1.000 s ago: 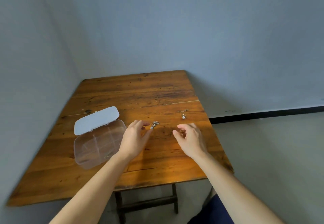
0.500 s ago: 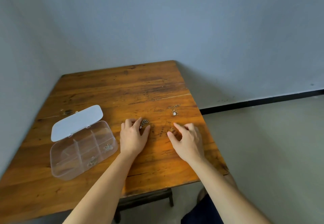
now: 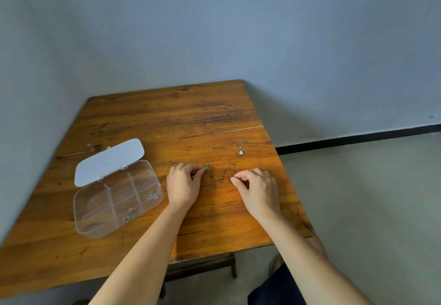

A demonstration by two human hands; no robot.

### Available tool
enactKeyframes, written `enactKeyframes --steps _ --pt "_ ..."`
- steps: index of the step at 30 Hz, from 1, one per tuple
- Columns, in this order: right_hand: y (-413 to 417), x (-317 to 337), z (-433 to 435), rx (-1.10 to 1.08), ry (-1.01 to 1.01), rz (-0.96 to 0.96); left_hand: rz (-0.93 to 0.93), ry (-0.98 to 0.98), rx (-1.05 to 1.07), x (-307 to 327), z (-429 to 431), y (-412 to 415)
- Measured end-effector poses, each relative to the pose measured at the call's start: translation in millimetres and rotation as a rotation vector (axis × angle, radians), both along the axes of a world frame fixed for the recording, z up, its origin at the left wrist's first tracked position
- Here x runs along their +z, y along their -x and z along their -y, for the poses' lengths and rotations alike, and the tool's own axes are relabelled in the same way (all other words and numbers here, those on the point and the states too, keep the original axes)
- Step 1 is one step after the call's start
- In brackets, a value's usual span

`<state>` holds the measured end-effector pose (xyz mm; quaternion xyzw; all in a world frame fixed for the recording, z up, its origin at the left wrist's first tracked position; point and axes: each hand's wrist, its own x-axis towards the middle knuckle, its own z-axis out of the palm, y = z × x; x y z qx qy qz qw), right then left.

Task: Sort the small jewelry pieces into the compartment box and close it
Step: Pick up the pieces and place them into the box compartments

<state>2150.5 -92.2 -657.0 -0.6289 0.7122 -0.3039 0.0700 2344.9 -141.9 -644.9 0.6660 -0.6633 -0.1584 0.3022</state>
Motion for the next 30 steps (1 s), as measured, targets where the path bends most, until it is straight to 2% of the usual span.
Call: enactKeyframes --steps 6,15,18,23,30 --pt "0.8 2.0 -0.8 0.014 -0.001 -0.004 -0.010 -0.006 -0.073 1.0 -19.0 -8.1" --pt "0.6 5.1 -0.9 0.004 0.027 0.025 -0.292 0.021 -0.111 29.9 -51.0 -34.5" --pt "-11.2 12.6 3.9 0.032 0.015 0.118 -0.336 0.086 -0.079 46.0 -55.9 -54.0" --pt "-62.2 34.4 25.9 0.175 0.021 0.221 -0.309 0.156 0.049 68.4 -54.1 -100.4" --pt "-143.3 61.7 52.1 0.338 0.024 0.330 -0.172 0.131 0.186 65.5 -49.6 -160.6"
